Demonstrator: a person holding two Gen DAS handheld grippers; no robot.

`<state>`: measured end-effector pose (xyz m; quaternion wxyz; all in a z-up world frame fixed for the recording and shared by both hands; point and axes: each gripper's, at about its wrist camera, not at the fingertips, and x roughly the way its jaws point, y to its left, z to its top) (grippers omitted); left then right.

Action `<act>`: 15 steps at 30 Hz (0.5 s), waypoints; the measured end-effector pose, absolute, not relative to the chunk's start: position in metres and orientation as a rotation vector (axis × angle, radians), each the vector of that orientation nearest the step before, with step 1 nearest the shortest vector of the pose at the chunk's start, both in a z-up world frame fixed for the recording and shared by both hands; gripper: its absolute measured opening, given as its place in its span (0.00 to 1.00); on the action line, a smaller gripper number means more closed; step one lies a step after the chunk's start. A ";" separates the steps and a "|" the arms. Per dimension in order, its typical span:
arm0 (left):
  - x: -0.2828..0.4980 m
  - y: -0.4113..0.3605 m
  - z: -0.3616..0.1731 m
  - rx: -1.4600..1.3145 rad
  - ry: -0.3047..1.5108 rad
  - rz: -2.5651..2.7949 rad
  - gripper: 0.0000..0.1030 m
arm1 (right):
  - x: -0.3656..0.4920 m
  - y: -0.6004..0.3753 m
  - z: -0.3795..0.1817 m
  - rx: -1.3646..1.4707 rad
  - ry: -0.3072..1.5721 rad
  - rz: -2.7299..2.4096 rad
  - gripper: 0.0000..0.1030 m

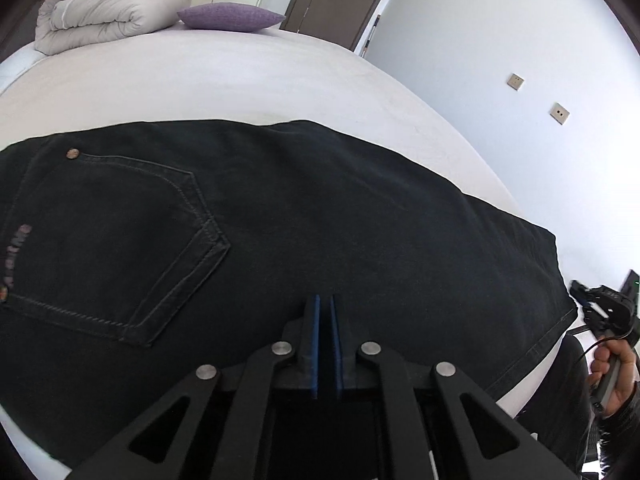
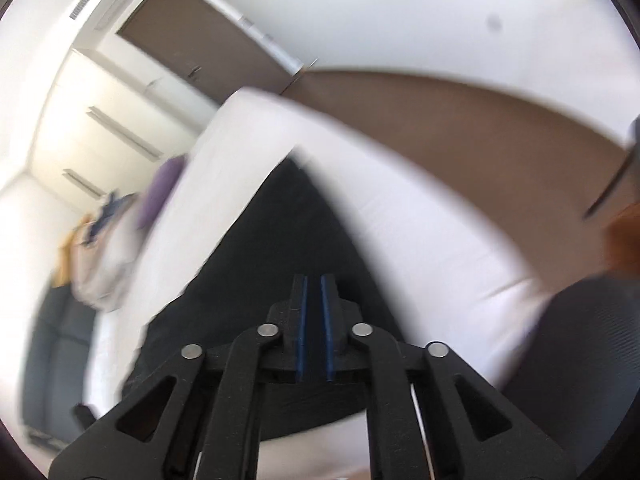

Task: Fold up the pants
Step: 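Open both tools and release the jeans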

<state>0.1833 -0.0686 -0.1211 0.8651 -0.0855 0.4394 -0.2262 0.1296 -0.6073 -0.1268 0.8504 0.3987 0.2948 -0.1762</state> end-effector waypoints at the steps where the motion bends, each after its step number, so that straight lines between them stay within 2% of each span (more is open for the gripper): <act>1: 0.181 -0.067 -0.118 -0.175 0.917 -0.463 0.12 | 0.118 -0.614 -0.117 0.814 0.596 -0.401 0.26; 2: 0.180 -0.068 -0.114 -0.171 0.907 -0.454 0.24 | 0.107 -0.620 -0.109 0.808 0.567 -0.414 0.48; 3: 0.179 -0.068 -0.110 -0.172 0.893 -0.453 0.37 | 0.097 -0.623 -0.103 0.814 0.539 -0.426 0.62; 4: 0.178 -0.073 -0.105 -0.179 0.872 -0.462 0.41 | 0.087 -0.624 -0.099 0.830 0.505 -0.429 0.78; 6: 0.179 -0.086 -0.097 -0.182 0.850 -0.493 0.46 | 0.076 -0.621 -0.096 0.875 0.475 -0.396 0.79; 13: 0.180 -0.126 -0.091 -0.143 0.877 -0.580 0.47 | 0.089 -0.595 -0.163 1.250 0.553 -0.253 0.79; 15: 0.180 -0.131 -0.096 -0.147 0.897 -0.586 0.47 | 0.093 -0.595 -0.178 1.307 0.563 -0.252 0.74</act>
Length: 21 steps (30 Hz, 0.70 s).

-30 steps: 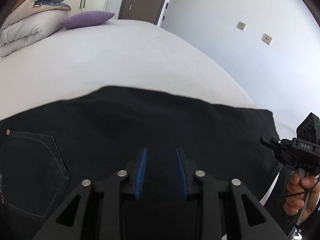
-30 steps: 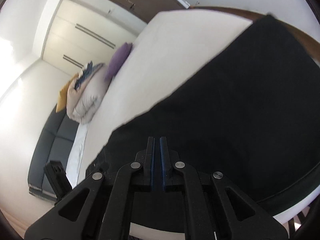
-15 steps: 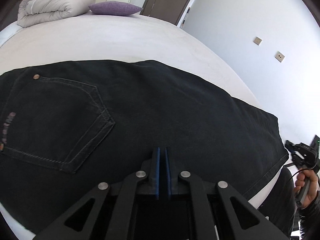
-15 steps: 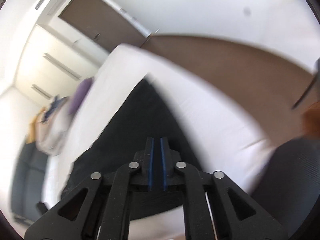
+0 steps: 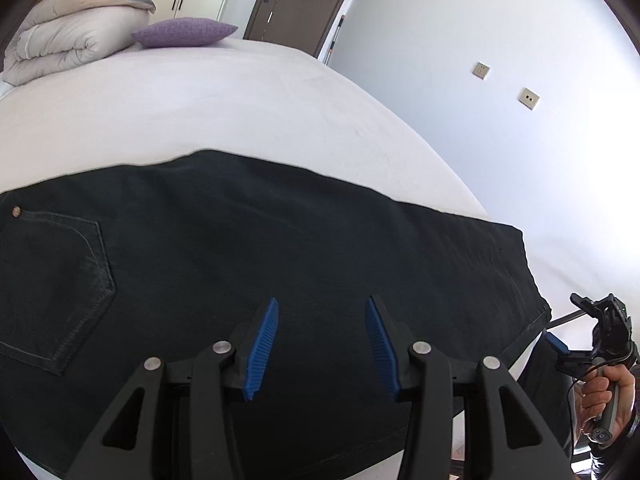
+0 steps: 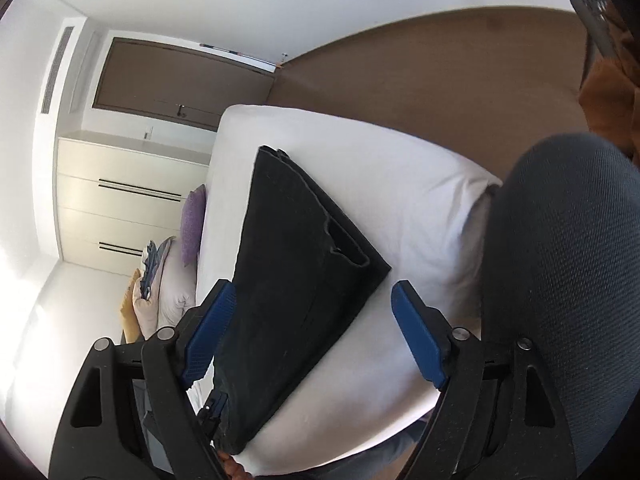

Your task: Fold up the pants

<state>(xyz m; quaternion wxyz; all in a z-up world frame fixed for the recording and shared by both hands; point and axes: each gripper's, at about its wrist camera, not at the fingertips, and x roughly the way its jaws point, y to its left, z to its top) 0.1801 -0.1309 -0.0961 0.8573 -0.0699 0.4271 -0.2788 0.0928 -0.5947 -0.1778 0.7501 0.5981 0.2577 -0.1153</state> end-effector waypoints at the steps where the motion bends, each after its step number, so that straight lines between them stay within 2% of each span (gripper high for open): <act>1: 0.180 -0.134 -0.099 -0.147 0.909 -0.585 0.47 | 0.094 -0.593 -0.182 1.317 0.557 -0.248 0.73; 13: 0.177 -0.135 -0.114 -0.155 0.944 -0.588 0.47 | 0.093 -0.588 -0.213 1.434 0.518 -0.239 0.69; 21: 0.177 -0.134 -0.115 -0.157 0.945 -0.587 0.48 | 0.086 -0.590 -0.229 1.533 0.412 -0.171 0.54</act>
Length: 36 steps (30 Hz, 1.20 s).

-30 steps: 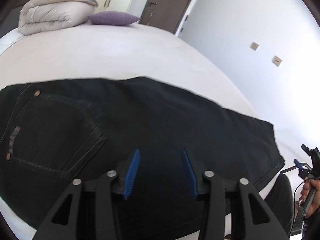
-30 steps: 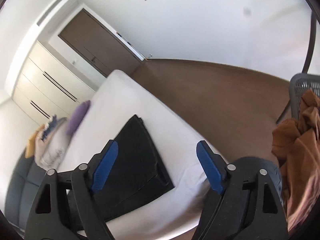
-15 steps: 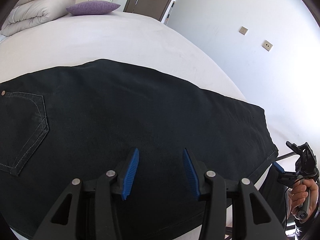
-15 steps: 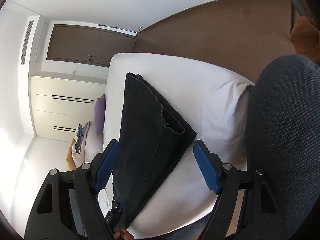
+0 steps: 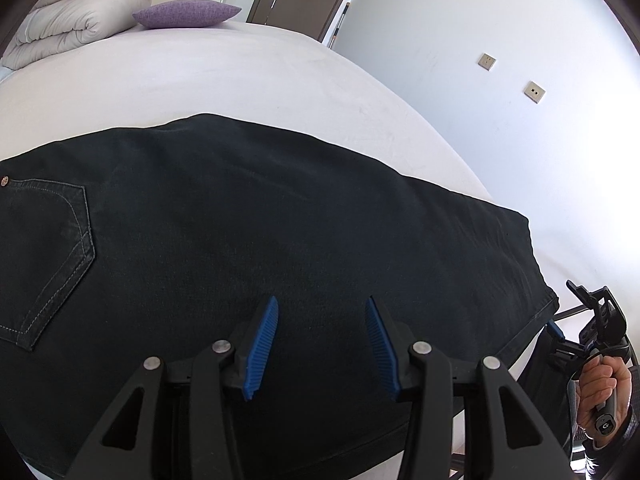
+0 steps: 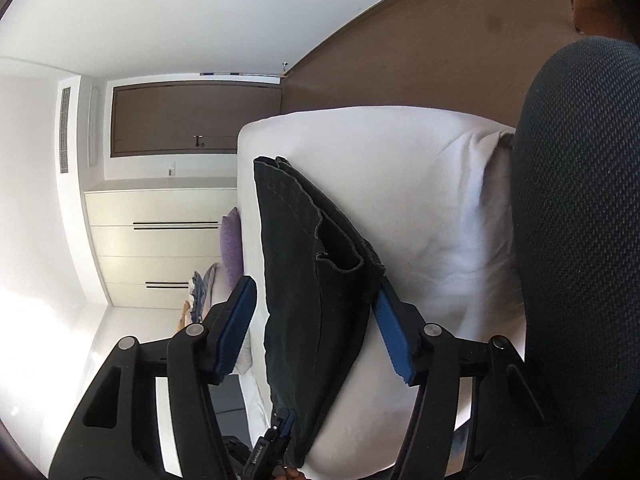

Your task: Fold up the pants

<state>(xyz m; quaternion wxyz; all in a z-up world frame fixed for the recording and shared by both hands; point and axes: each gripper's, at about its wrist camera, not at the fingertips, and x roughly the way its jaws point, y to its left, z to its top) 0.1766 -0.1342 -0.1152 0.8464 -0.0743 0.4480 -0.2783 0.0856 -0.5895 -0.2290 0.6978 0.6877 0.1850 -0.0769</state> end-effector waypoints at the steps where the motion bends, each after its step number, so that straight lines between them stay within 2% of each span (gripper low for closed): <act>1: 0.177 -0.134 -0.116 -0.156 0.945 -0.587 0.47 | 0.088 -0.589 -0.232 1.551 0.400 -0.158 0.54; 7: 0.178 -0.135 -0.117 -0.151 0.948 -0.582 0.48 | 0.099 -0.585 -0.240 1.575 0.354 -0.147 0.54; 8: 0.178 -0.135 -0.117 -0.152 0.948 -0.583 0.48 | 0.102 -0.585 -0.240 1.570 0.353 -0.148 0.52; 9: 0.178 -0.135 -0.117 -0.152 0.949 -0.582 0.48 | 0.106 -0.585 -0.240 1.560 0.354 -0.150 0.49; 11: 0.178 -0.136 -0.118 -0.152 0.952 -0.580 0.48 | 0.110 -0.586 -0.238 1.551 0.359 -0.146 0.33; 13: 0.178 -0.136 -0.119 -0.151 0.953 -0.580 0.48 | 0.112 -0.587 -0.236 1.544 0.376 -0.156 0.24; 14: 0.179 -0.136 -0.119 -0.151 0.954 -0.580 0.48 | 0.111 -0.587 -0.233 1.533 0.388 -0.160 0.14; 16: 0.179 -0.136 -0.120 -0.151 0.958 -0.580 0.48 | 0.114 -0.586 -0.234 1.509 0.414 -0.172 0.10; 25: 0.180 -0.135 -0.117 -0.192 0.962 -0.578 0.47 | 0.133 -0.572 -0.194 1.236 0.501 -0.221 0.09; 29: 0.181 -0.137 -0.108 -0.231 0.951 -0.598 0.47 | 0.166 -0.529 -0.135 0.892 0.545 -0.161 0.09; 32: 0.184 -0.141 -0.096 -0.275 0.938 -0.635 0.48 | 0.200 -0.450 -0.097 0.520 0.598 -0.046 0.09; 36: 0.196 -0.150 -0.087 -0.389 0.953 -0.713 0.65 | 0.217 -0.350 -0.104 0.190 0.685 0.086 0.09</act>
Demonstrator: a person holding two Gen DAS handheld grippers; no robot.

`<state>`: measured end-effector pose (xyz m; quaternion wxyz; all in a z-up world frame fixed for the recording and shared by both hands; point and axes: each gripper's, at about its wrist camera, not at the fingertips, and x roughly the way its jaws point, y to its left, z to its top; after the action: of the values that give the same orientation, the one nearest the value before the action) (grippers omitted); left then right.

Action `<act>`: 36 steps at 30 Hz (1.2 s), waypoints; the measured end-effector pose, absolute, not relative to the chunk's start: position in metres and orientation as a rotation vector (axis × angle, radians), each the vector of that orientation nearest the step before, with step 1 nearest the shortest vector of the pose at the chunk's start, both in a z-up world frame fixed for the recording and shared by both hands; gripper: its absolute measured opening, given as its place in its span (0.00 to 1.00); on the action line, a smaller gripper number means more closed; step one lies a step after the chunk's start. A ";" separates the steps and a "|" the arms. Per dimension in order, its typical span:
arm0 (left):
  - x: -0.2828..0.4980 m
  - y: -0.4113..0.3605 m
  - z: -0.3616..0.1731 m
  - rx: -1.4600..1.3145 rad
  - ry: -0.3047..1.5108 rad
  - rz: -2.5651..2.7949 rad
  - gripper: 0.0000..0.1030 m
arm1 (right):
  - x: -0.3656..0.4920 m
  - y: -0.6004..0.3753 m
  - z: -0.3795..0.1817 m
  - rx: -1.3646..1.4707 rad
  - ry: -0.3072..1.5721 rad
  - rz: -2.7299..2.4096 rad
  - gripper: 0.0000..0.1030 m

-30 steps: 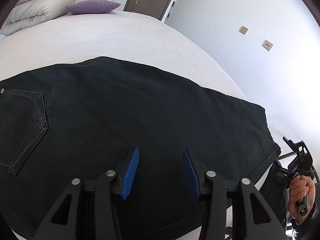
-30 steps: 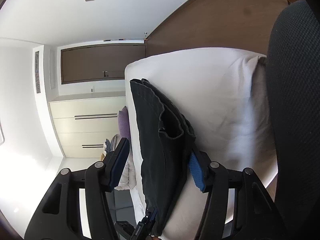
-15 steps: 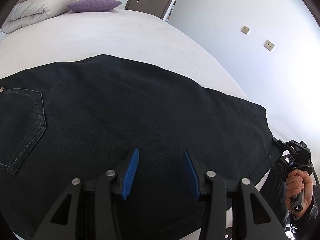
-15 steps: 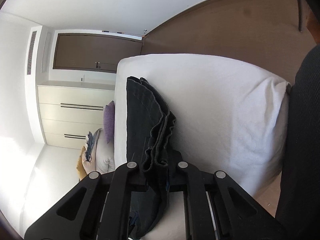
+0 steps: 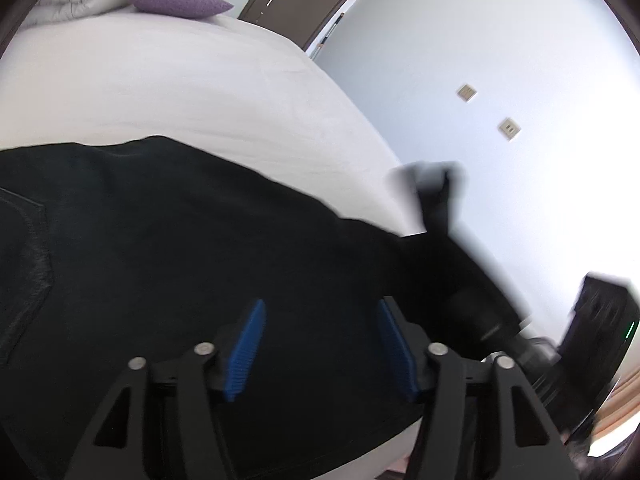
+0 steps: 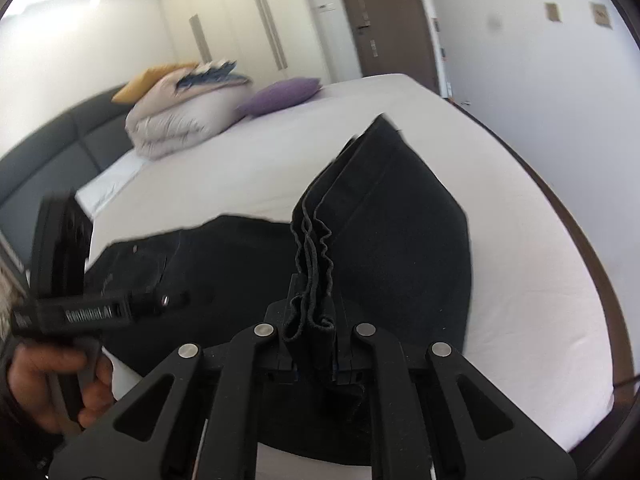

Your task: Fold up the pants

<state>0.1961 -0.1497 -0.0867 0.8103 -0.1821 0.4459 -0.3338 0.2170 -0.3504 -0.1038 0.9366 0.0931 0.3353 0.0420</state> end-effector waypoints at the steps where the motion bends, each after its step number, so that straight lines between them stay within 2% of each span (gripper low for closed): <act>1: 0.200 -0.151 -0.087 -0.428 0.959 -0.731 0.67 | 0.220 -0.335 -0.112 0.163 0.719 0.109 0.09; 3: 0.209 -0.156 -0.092 -0.491 0.997 -0.744 0.75 | 0.218 -0.313 -0.127 0.128 0.759 0.135 0.09; 7: 0.219 -0.173 -0.104 -0.511 1.073 -0.758 0.75 | 0.208 -0.299 -0.150 0.067 0.766 0.131 0.09; 13: 0.227 -0.194 -0.121 -0.511 1.184 -0.756 0.74 | 0.203 -0.291 -0.149 0.022 0.735 0.121 0.09; 14: 0.229 -0.195 -0.121 -0.516 1.187 -0.758 0.70 | 0.200 -0.287 -0.148 0.003 0.726 0.121 0.09; 16: 0.233 -0.197 -0.122 -0.527 1.206 -0.767 0.44 | 0.195 -0.281 -0.147 -0.035 0.713 0.123 0.09; 17: 0.235 -0.197 -0.123 -0.526 1.219 -0.766 0.24 | 0.197 -0.278 -0.144 -0.048 0.711 0.126 0.09; 18: 0.236 -0.197 -0.123 -0.521 1.224 -0.767 0.13 | 0.194 -0.274 -0.143 -0.061 0.708 0.127 0.09; 21: 0.236 -0.193 -0.117 -0.493 1.212 -0.778 0.08 | 0.187 -0.262 -0.137 -0.093 0.700 0.140 0.09; 36: 0.266 -0.116 -0.088 -0.313 1.178 -0.698 0.08 | 0.197 -0.180 -0.117 -0.164 0.716 0.338 0.09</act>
<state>0.2656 -0.1158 -0.0879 0.7634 -0.1439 0.5417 -0.3210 0.1967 -0.1796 -0.1165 0.9195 -0.0796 0.3481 0.1645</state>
